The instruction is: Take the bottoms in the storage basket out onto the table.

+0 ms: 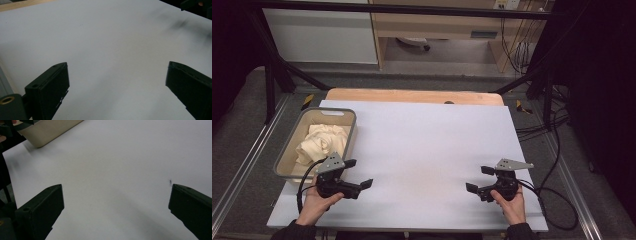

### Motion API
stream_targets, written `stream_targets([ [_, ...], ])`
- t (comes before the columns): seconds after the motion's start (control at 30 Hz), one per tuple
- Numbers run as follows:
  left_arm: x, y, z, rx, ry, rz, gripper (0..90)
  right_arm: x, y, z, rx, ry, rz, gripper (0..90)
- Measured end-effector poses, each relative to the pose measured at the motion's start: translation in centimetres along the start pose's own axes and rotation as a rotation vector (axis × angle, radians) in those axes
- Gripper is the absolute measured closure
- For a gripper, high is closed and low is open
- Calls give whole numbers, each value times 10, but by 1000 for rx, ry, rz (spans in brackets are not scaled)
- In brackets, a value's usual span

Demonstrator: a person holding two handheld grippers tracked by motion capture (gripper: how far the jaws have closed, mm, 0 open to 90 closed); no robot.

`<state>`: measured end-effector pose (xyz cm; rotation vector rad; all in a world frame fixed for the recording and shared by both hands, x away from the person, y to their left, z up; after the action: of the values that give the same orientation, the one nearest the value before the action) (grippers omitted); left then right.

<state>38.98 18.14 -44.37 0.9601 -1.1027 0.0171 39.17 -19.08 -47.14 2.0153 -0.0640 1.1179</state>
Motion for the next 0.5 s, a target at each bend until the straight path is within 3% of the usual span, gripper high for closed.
stream_targets([
  [0.5, 4, 7, -1, 15, 0, -7, 46, -1, -1, 0, -5, 3, -8, 6],
])
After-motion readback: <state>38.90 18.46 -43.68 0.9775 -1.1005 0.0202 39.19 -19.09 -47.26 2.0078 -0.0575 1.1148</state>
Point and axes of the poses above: each handheld gripper's, and its own axes: y roughly backward along the jaws, x roughly out of its top, z roughly to its right, the point moved 9 cm from there along -y, roughly forward along the jaws, and after that the axes turned 10 degrees about -z, right-handed, at the moved point
